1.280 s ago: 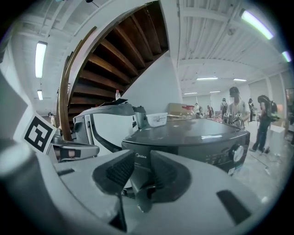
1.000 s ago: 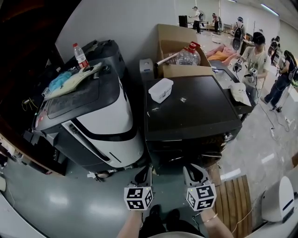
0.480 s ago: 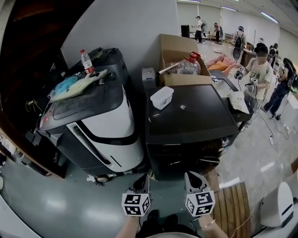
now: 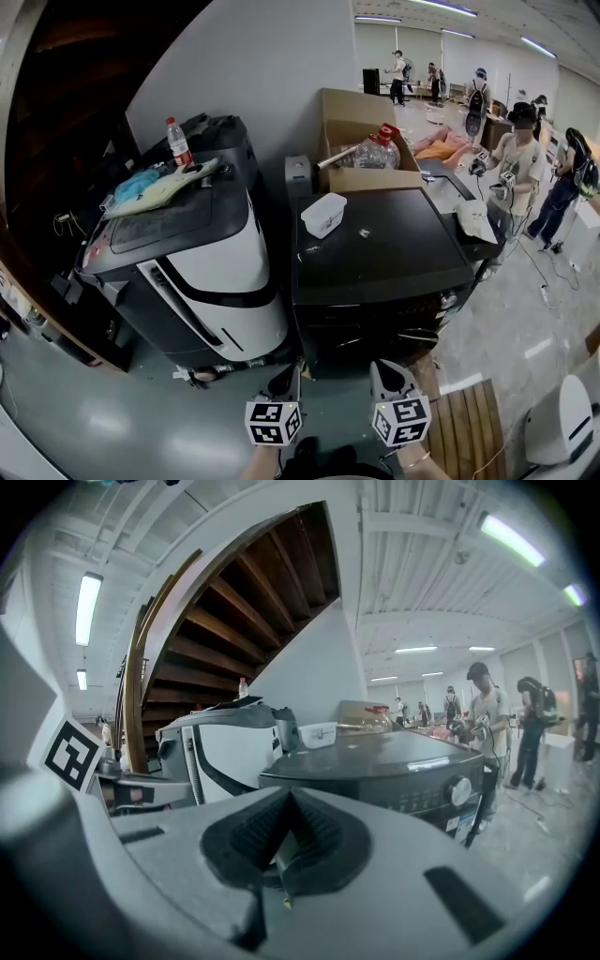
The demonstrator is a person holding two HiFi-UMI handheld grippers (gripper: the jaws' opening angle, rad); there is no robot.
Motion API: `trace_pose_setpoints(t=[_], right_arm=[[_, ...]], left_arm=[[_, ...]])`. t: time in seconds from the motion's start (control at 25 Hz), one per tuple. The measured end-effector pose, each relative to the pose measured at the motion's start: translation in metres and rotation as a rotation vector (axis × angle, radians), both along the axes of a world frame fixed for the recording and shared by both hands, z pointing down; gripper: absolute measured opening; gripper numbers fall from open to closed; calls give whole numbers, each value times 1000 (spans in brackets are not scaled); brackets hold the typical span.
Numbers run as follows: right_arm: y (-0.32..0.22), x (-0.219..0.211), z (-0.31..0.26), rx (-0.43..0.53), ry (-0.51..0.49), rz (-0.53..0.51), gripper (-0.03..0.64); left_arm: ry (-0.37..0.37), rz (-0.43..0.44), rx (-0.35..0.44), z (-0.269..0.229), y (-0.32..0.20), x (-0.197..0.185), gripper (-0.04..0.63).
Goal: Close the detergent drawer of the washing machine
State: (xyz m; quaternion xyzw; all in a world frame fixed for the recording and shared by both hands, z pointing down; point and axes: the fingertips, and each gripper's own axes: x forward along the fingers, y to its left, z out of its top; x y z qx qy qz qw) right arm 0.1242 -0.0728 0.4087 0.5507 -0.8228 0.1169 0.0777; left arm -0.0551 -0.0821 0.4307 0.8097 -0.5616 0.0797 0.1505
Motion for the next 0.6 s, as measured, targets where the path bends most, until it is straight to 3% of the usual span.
trace_pose_setpoints(t=[0.6], right_arm=[[-2, 2, 7, -29, 44, -7, 2]], left_arm=[[-14, -23, -27, 9, 2, -2, -5]])
